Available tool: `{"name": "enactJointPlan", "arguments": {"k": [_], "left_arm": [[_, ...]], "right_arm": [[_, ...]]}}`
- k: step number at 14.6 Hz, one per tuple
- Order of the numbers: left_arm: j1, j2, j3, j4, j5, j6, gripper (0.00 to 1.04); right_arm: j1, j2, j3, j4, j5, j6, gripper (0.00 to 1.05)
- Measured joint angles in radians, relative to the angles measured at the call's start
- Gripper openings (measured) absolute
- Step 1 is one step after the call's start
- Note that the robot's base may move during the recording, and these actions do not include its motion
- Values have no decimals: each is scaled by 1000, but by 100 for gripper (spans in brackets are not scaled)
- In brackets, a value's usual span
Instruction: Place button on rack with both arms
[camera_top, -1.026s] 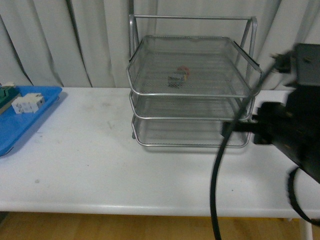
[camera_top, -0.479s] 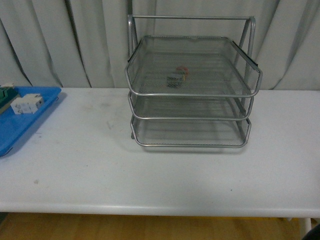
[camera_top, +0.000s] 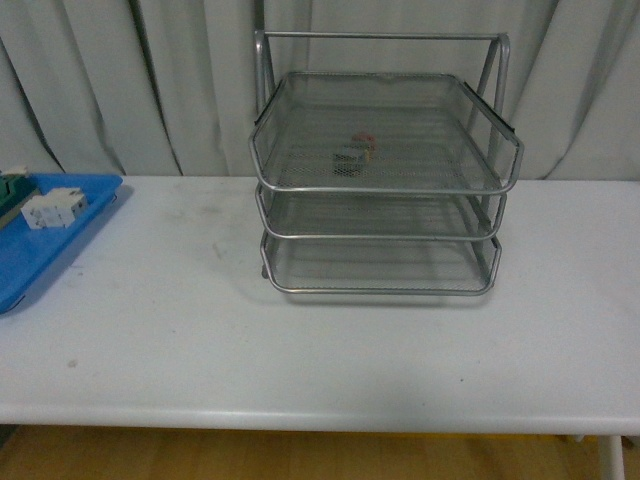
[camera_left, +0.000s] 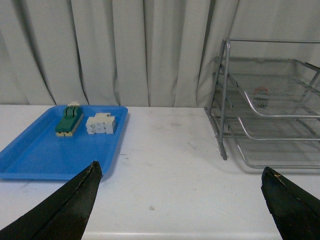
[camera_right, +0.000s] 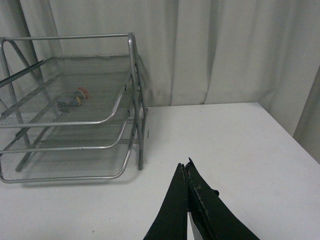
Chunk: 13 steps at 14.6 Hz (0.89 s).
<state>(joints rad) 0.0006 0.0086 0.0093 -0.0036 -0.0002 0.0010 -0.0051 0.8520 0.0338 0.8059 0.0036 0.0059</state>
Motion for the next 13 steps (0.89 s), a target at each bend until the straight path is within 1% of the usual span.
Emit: {"name": "enactJointPlan", "arguments": {"k": [7, 13], "left_arm": [[0, 0, 0, 0, 0, 0, 98], [0, 0, 0, 0, 0, 0, 98]], "right_arm": [[0, -350, -22, -311, 0, 0, 2], [0, -555, -23, -506, 0, 0, 2]]}}
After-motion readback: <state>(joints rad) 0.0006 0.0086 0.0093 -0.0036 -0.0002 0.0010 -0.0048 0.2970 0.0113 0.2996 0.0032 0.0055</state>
